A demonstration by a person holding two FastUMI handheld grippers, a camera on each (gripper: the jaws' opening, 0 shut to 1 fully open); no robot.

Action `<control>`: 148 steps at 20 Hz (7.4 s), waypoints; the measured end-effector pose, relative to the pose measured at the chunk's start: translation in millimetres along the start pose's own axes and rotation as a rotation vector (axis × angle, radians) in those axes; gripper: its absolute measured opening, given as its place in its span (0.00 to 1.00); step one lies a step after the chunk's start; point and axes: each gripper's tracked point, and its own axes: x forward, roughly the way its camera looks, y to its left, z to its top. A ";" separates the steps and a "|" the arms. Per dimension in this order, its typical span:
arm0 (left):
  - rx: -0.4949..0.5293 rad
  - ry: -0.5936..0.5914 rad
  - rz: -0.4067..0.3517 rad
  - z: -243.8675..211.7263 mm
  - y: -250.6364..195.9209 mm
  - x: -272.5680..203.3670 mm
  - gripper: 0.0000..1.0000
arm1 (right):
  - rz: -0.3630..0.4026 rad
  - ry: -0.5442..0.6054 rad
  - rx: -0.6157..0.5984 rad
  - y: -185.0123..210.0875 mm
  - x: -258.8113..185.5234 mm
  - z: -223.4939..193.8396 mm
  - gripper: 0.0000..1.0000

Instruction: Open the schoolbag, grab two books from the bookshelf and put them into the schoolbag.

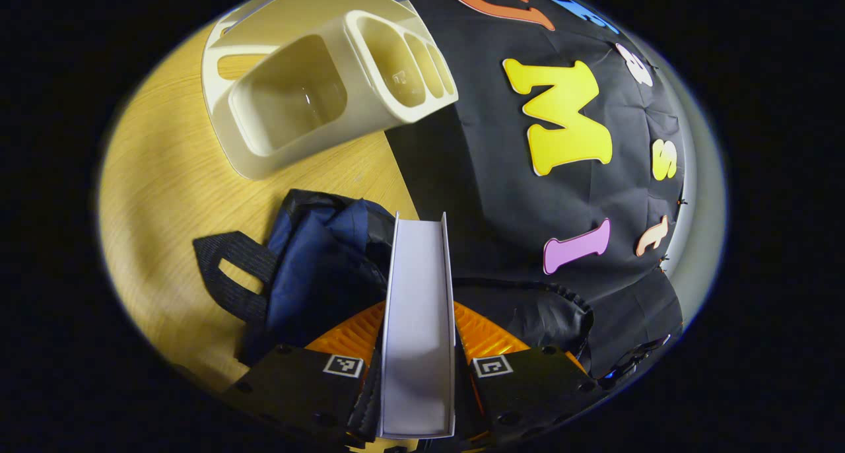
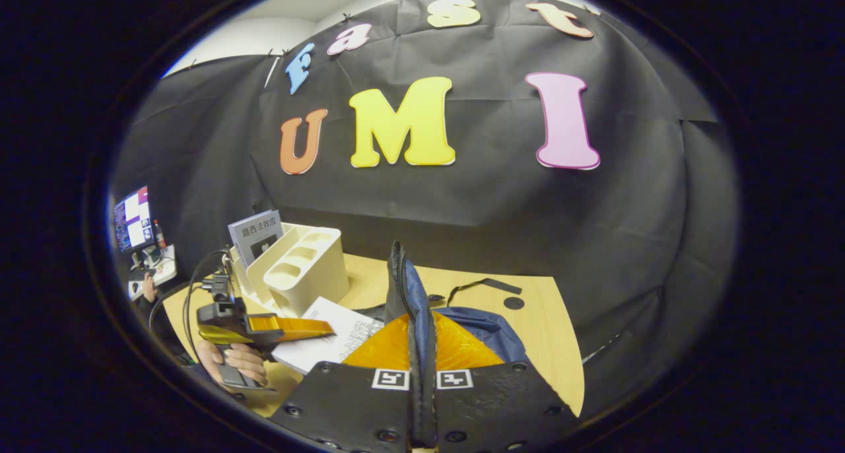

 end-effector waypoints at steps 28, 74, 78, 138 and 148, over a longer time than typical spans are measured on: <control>0.317 0.210 0.245 -71.7 40.0 34.1 0.84 | -0.027 0.039 0.045 3.4 3.0 -32.5 0.00; 1.253 -0.255 0.720 361.0 -49.5 -163.8 0.97 | -0.106 0.033 0.143 22.7 1.3 -59.4 0.01; 1.251 -0.158 0.771 381.4 -37.0 -133.9 0.97 | -0.086 0.037 0.133 23.3 5.9 -57.3 0.01; 0.507 -0.048 0.538 237.8 55.1 -323.6 0.43 | -0.099 0.082 0.103 42.7 9.8 -76.2 0.01; 0.289 0.059 0.250 155.0 54.0 -271.1 0.43 | -0.128 0.073 0.076 49.5 1.4 -55.9 0.01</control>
